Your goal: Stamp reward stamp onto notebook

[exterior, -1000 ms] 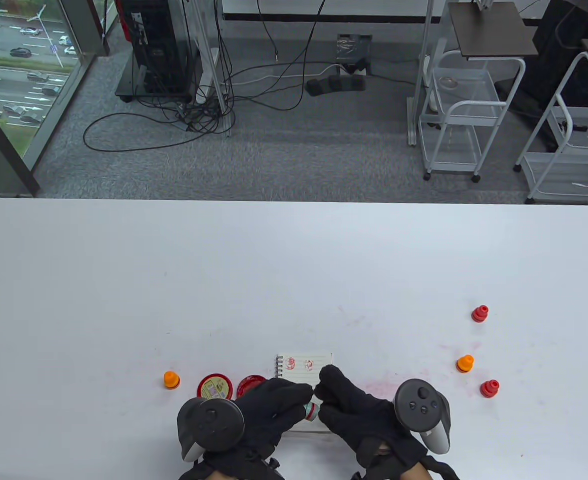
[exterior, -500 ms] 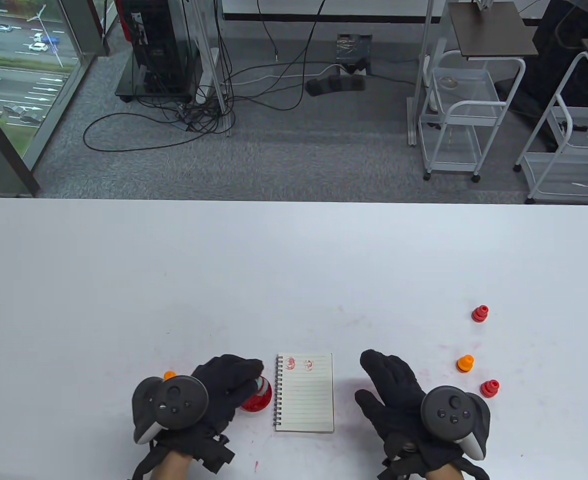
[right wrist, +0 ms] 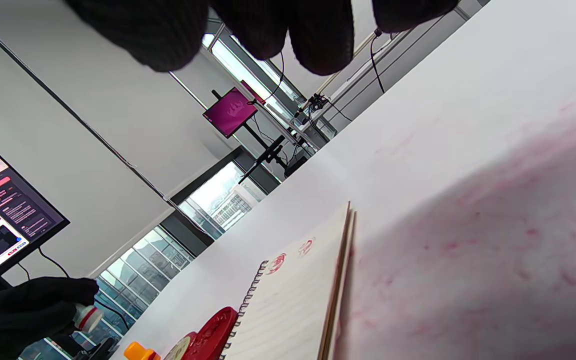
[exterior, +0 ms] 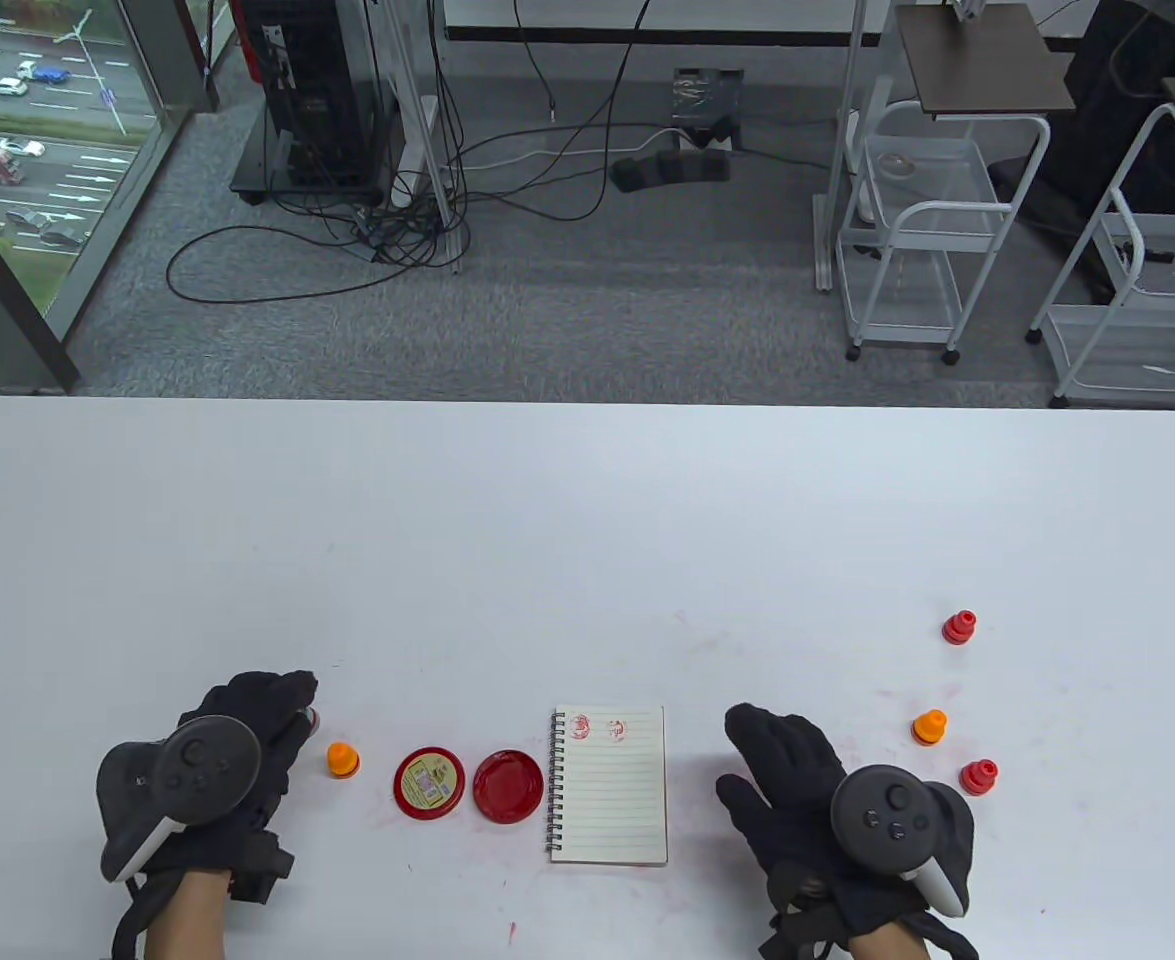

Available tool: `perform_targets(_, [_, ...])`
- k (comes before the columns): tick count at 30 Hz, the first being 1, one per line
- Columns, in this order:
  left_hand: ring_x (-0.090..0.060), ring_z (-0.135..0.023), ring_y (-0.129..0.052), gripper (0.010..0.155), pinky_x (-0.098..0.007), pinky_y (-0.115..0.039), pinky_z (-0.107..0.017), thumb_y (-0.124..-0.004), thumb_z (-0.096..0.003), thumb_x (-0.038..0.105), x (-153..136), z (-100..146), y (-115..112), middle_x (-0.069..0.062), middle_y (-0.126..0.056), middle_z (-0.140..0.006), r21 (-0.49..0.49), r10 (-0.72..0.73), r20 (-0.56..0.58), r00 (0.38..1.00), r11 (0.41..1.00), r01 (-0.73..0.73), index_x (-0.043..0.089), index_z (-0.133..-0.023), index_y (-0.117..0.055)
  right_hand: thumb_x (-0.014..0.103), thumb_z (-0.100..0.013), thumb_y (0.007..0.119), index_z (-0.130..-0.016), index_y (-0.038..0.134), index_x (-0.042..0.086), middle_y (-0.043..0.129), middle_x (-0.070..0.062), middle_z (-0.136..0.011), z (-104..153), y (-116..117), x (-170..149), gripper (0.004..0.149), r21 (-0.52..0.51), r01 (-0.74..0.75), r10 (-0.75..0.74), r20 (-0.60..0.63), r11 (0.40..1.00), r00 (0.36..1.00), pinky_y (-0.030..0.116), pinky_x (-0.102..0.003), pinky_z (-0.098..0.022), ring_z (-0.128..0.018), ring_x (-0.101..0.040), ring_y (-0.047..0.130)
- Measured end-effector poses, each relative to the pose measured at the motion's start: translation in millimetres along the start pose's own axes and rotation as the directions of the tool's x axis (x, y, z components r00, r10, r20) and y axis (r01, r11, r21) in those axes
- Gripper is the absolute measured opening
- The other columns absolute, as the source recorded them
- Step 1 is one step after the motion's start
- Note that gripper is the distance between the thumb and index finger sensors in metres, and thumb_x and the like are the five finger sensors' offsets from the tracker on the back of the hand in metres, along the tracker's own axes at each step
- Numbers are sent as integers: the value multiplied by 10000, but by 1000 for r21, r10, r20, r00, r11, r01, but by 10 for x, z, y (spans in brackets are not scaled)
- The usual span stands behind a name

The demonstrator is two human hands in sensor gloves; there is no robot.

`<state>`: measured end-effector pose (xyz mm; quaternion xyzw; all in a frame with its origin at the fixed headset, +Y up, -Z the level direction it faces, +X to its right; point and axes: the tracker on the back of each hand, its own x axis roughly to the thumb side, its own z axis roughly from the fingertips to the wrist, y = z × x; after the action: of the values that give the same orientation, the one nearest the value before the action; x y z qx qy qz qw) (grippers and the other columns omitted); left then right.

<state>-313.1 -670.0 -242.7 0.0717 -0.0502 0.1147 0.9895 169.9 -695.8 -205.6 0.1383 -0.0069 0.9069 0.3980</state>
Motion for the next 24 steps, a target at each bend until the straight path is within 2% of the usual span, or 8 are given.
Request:
perform_targets(4, [-248,-697,-953,488,-506,-806,-601,-873,-442,295,-85,10,-303,-112,-895,-922,-114,-88,-5,996,990,87,212,-923,-887,396,-495,711,-1054,547,91,600,-248,-1084,4,-22,-3,658,-11,-126,126,-7,992,992,419,-844,-602,-943,-663,466])
perform_targets(7, [-246,-692,-958,481,-503,-807,-600,-873,-442,308,-72,-29,-411,-104,-905,-914,-155,-136,2,991,979,135,220,-915,-894,406,-492,710,-1053,551,101,609,-235,-1085,-1,-16,-8,658,-7,-239,239,-8,971,971,433,-841,-602,-946,-654,479])
perform_targets(16, [-250,-697,-962,476,-504,-809,-599,-875,-441,299,-23,-71,-529,-97,-910,-918,-172,-201,23,979,964,202,224,-910,-901,403,-493,708,-1052,556,104,609,-236,-1086,-7,-14,-51,651,4,-235,235,-31,972,971,434,-839,-603,-946,-655,479])
perform_targets(24, [-263,-715,-959,491,-508,-804,-604,-868,-446,318,-49,-64,-550,-103,-904,-930,-216,-185,-3,983,960,180,222,-927,-890,403,-495,706,-1052,558,105,613,-232,-1086,-8,-13,-66,649,11,-239,239,-40,971,970,439,-836,-604,-945,-656,480])
